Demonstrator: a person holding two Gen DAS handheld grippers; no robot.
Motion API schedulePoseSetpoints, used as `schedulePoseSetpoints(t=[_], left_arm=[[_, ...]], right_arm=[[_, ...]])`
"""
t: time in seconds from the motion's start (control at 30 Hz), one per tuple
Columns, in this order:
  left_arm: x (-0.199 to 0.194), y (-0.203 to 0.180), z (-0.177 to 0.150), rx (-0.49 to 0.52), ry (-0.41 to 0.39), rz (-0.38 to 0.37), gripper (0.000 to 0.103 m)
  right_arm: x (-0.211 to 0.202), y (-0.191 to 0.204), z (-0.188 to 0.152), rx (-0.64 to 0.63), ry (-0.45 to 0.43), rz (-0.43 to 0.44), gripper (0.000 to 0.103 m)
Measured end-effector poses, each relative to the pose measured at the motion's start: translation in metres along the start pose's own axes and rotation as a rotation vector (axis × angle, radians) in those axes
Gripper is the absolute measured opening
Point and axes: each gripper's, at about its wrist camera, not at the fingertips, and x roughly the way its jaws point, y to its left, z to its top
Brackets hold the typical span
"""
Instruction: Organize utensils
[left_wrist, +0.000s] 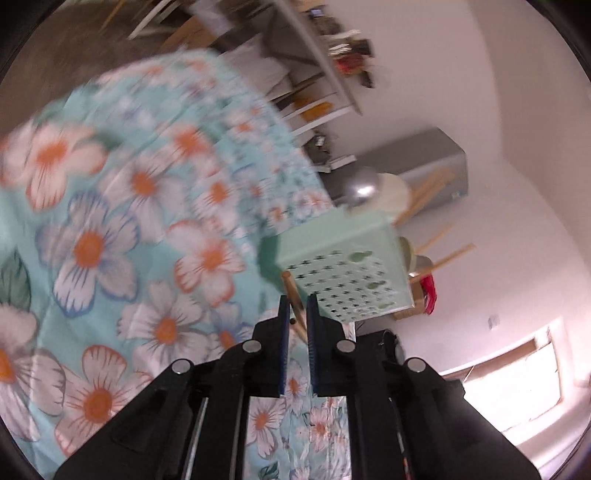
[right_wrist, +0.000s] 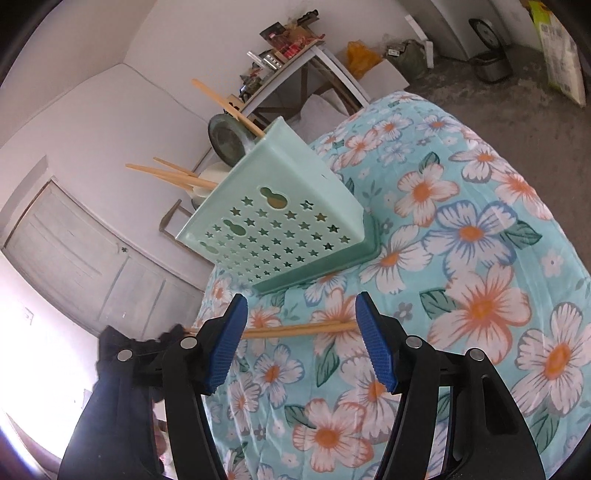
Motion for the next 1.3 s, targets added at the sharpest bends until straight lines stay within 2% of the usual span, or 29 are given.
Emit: schedulePoseSetpoints(t=[0.07, 0.17, 0.33, 0.53, 0.67, 0.77, 0.97, 1.07, 1.23, 1.3], left_arm=[[-0.005, -0.017, 0.002, 0.085, -0.01, -0.008, 0.007], [-0.003, -0.036, 0.004, 0.16, -0.014, 0.005, 0.007], [0.0, -0.044, 0.002, 0.191, -0.027, 0.01, 0.007], [-0.014, -0.05, 0.006, 0.208, -0.079, -0.024, 0.005], [-0.035, -0.06, 0.016, 0.231, -0.127, -0.058, 0.005], [-0.056, -0.067, 0.022, 0.258, -0.185, -0.062, 0.005], [-0.092, -0.069, 0.03, 0.27, -0.283, -0.063, 0.005], [-0.112, -0.069, 0.034, 0.283, -0.334, -0.052, 0.005], [-0.137, -0.066, 0.038, 0.304, -0.391, -0.029, 0.005], [-0.144, -0.064, 0.04, 0.306, -0.409, -0.023, 0.005]], right_arm=[[0.0, -0.003, 0.001, 0.006, 0.0, 0.005, 0.059], [-0.002, -0.007, 0.002, 0.013, -0.009, 0.009, 0.059], [-0.009, -0.009, 0.001, 0.012, -0.012, 0.01, 0.059], [-0.015, 0.003, -0.005, -0.087, 0.013, 0.007, 0.059], [0.002, 0.037, -0.015, -0.288, 0.101, -0.02, 0.059], [0.031, 0.078, -0.032, -0.524, 0.177, -0.046, 0.059], [0.09, 0.133, -0.066, -0.879, 0.273, -0.058, 0.044], [0.122, 0.155, -0.083, -1.047, 0.31, -0.085, 0.041], [0.155, 0.176, -0.104, -1.236, 0.37, -0.131, 0.04], [0.167, 0.178, -0.114, -1.303, 0.405, -0.156, 0.032]])
